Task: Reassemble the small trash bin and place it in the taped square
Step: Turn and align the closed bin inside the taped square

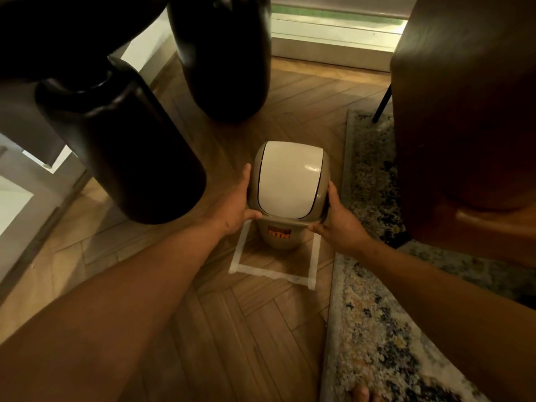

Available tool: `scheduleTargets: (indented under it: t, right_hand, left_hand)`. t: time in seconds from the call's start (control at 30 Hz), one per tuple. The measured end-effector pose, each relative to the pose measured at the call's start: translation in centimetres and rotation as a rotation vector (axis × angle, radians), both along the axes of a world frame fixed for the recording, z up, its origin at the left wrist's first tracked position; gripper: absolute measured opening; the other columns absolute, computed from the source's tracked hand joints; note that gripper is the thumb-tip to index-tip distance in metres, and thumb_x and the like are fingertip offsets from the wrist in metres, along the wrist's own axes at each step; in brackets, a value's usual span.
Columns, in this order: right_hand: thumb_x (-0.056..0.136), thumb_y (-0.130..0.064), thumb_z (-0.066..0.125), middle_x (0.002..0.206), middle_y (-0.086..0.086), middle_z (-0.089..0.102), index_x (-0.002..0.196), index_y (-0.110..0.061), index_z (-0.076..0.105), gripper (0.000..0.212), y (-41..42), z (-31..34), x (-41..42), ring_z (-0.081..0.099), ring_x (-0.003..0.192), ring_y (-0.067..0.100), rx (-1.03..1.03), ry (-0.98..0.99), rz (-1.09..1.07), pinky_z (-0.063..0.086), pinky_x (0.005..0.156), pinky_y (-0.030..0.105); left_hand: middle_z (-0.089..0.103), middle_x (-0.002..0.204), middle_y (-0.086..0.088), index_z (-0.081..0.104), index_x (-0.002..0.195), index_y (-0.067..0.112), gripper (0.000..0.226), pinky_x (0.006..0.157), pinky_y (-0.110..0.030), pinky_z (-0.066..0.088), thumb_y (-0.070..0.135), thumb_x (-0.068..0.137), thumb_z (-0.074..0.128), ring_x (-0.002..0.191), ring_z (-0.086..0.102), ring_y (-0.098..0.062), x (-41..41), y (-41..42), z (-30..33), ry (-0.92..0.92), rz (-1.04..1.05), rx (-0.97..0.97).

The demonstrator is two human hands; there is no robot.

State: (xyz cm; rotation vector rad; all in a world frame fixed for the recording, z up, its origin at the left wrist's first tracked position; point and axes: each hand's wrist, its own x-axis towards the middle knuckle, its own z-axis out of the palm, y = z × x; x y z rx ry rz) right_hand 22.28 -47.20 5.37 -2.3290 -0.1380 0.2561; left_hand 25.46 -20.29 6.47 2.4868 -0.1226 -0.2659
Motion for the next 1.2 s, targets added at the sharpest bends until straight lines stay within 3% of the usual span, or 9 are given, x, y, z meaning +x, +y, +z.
scheduleTargets:
  t: [0.17, 0.27, 0.4, 0.57, 0.8, 0.9, 1.07, 1.2]
  right_hand:
    - [0.077, -0.026, 0.086, 0.163, -0.007, 0.036, 0.161, -0.041, -0.007, 0.126, -0.1, -0.2, 0.1, 0.042, 0.143, 0.010, 0.049, -0.013, -0.015, 0.044, 0.114, 0.043]
    - [0.071, -0.037, 0.089, 0.162, -0.008, 0.031, 0.161, -0.037, 0.011, 0.119, -0.3, -0.7, 0.5, 0.037, 0.148, 0.012, 0.067, -0.071, -0.026, 0.044, 0.114, 0.046]
    - [0.075, -0.039, 0.086, 0.157, 0.000, 0.038, 0.157, -0.024, 0.025, 0.104, -0.1, -1.1, 0.5, 0.041, 0.145, 0.018, 0.005, -0.072, -0.046, 0.043, 0.115, 0.045]
    - [0.082, -0.030, 0.083, 0.149, 0.002, 0.048, 0.154, -0.018, 0.034, 0.088, 0.1, -1.6, 0.7, 0.051, 0.134, 0.019, -0.020, -0.045, -0.044, 0.044, 0.107, 0.028]
    - [0.083, -0.024, 0.083, 0.142, 0.002, 0.053, 0.153, -0.018, 0.037, 0.084, 0.1, -1.4, 0.7, 0.056, 0.127, 0.019, 0.018, -0.038, -0.057, 0.050, 0.105, 0.036]
    - [0.083, -0.021, 0.083, 0.140, 0.003, 0.055, 0.150, -0.017, 0.040, 0.080, 0.1, -1.4, 0.8, 0.058, 0.125, 0.021, 0.020, -0.030, -0.056, 0.050, 0.100, 0.032]
    - [0.083, -0.022, 0.083, 0.147, 0.001, 0.051, 0.156, -0.023, 0.032, 0.088, 0.0, -1.7, 0.9, 0.055, 0.132, 0.020, 0.027, -0.021, -0.049, 0.050, 0.108, 0.045]
    - [0.084, -0.021, 0.082, 0.145, 0.001, 0.053, 0.154, -0.022, 0.033, 0.086, 0.0, -1.7, 0.9, 0.055, 0.131, 0.020, 0.026, -0.007, -0.047, 0.049, 0.108, 0.045]
  left_hand:
    - [0.001, 0.168, -0.005, -0.010, 0.159, 0.025, 0.124, 0.119, -0.042, 0.016, 0.035, 0.077, 0.083, 0.153, 0.009, -0.025, -1.0, -0.1, 0.3, 0.005, 0.092, 0.022]
    - [0.012, 0.167, -0.003, 0.002, 0.160, 0.025, 0.114, 0.117, -0.039, 0.021, 0.042, 0.078, 0.080, 0.152, 0.018, -0.025, -1.3, 0.0, 0.5, -0.013, 0.098, 0.044]
    - [0.034, 0.158, -0.003, 0.027, 0.155, 0.021, 0.095, 0.109, -0.035, 0.035, 0.040, 0.079, 0.080, 0.141, 0.038, -0.024, -1.4, 0.2, 0.8, -0.026, 0.076, 0.052]
    - [0.054, 0.142, -0.005, 0.049, 0.143, 0.020, 0.070, 0.102, -0.034, 0.042, 0.037, 0.081, 0.078, 0.131, 0.051, -0.025, -1.1, 0.4, 0.2, 0.025, 0.055, 0.025]
    - [0.057, 0.138, -0.005, 0.052, 0.139, 0.018, 0.066, 0.101, -0.033, 0.042, 0.033, 0.081, 0.079, 0.127, 0.053, -0.023, -1.1, 0.4, 0.0, 0.004, 0.066, 0.011]
    - [0.056, 0.139, -0.007, 0.051, 0.141, 0.017, 0.068, 0.103, -0.035, 0.043, 0.033, 0.081, 0.079, 0.128, 0.052, -0.025, -1.0, 0.4, -0.1, -0.005, 0.064, 0.017]
    - [0.055, 0.139, -0.007, 0.050, 0.141, 0.016, 0.071, 0.105, -0.039, 0.045, 0.036, 0.080, 0.079, 0.128, 0.052, -0.025, -1.0, 0.4, -0.2, 0.000, 0.070, 0.039]
    - [0.055, 0.140, -0.007, 0.049, 0.142, 0.016, 0.073, 0.105, -0.041, 0.045, 0.037, 0.080, 0.079, 0.128, 0.052, -0.025, -1.0, 0.4, -0.3, 0.013, 0.070, 0.044]
